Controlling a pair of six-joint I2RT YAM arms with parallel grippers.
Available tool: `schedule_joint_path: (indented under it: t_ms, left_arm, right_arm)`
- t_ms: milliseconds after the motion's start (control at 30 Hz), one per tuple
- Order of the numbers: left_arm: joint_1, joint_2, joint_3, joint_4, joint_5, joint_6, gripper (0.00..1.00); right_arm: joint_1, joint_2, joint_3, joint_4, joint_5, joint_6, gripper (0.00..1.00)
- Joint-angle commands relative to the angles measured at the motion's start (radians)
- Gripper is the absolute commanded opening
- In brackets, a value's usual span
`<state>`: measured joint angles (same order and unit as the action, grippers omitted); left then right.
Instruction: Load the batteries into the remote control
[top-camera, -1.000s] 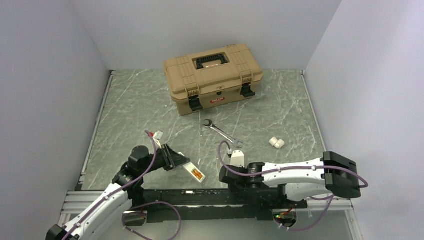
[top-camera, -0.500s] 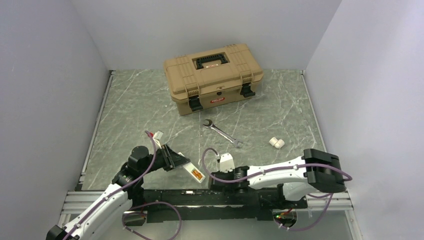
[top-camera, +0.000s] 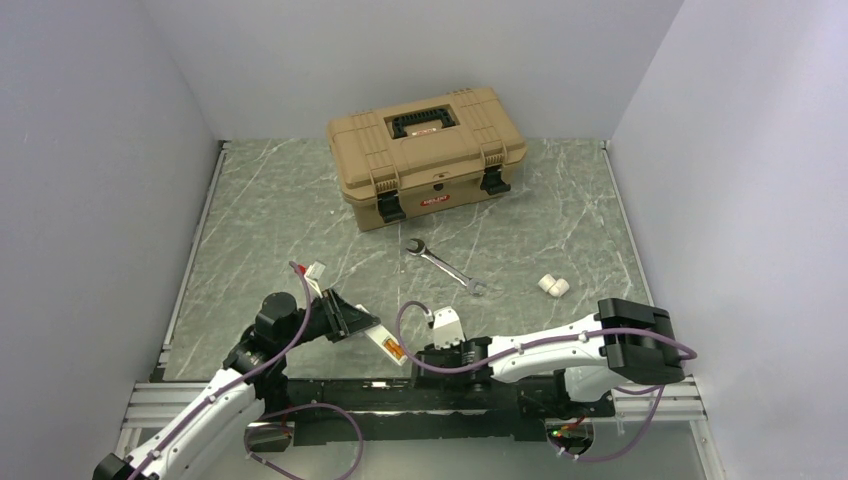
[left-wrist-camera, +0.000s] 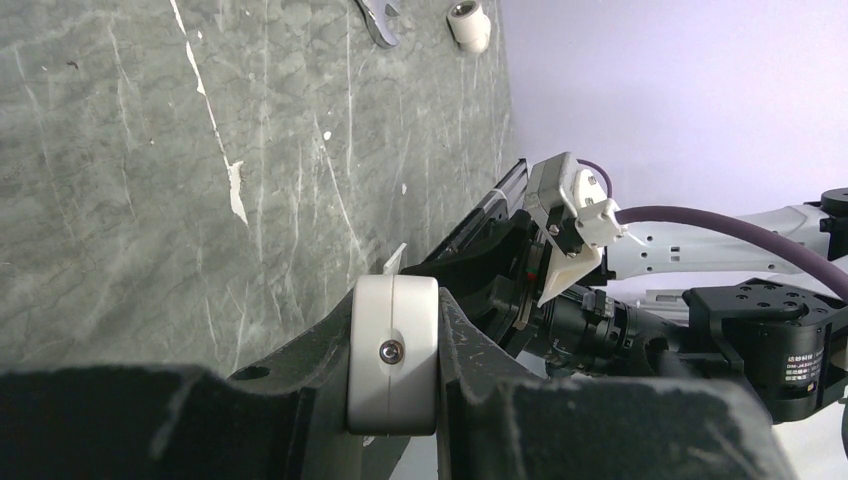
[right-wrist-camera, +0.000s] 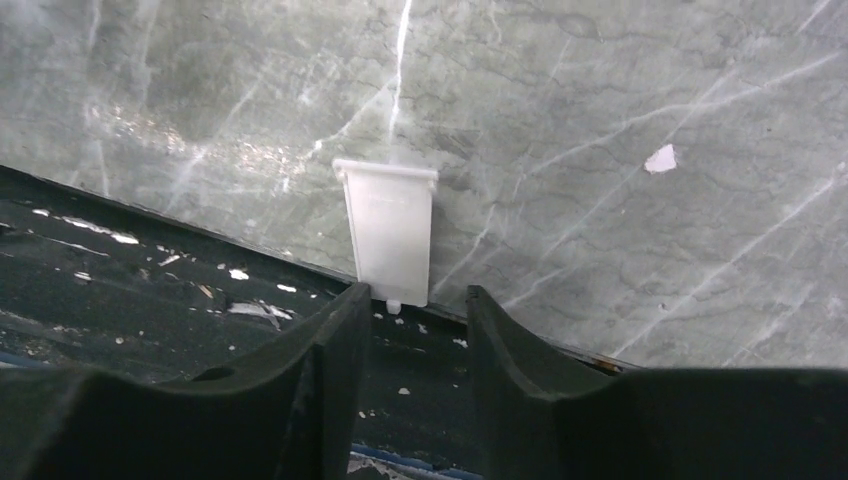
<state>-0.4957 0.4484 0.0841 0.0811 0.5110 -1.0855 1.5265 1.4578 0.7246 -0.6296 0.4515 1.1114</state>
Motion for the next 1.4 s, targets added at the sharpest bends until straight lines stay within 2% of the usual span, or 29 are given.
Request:
schedule_joint_path:
  t_ms: [0,133,267,567,833,1100,1367]
  left_arm:
    - [0.007,-0.013,-0.003,0.020,0.019,0.009,0.00]
    - [0.008,-0.015,-0.005,0.021,0.015,0.005,0.00]
    - [0.008,-0.009,-0.006,0.033,0.023,-0.002,0.00]
    - [0.009,-0.023,-0.003,0.004,0.014,0.007,0.00]
    - [0.009,-0.018,-0.007,0.010,0.014,0.005,0.00]
    - [0.009,-0.015,-0.005,0.008,0.015,0.007,0.00]
    - [0.009,-0.030,-0.007,-0.011,0.011,0.011,0.00]
  right_arm:
    - [0.018,0.043,-0.061,0.059,-0.122,0.038,0.47]
    - [0.017,0.056,-0.036,0.027,-0.090,0.017,0.51]
    - [0.011,0.071,-0.031,0.039,-0.078,-0.002,0.51]
    - [0.009,0.094,-0.045,0.131,-0.108,-0.034,0.36]
    - [0.010,0.105,-0.031,0.145,-0.113,-0.058,0.23]
    - [0.011,0.071,-0.002,0.108,-0.077,-0.068,0.00]
    - [0.011,-0.012,0.001,0.100,-0.040,-0.065,0.00]
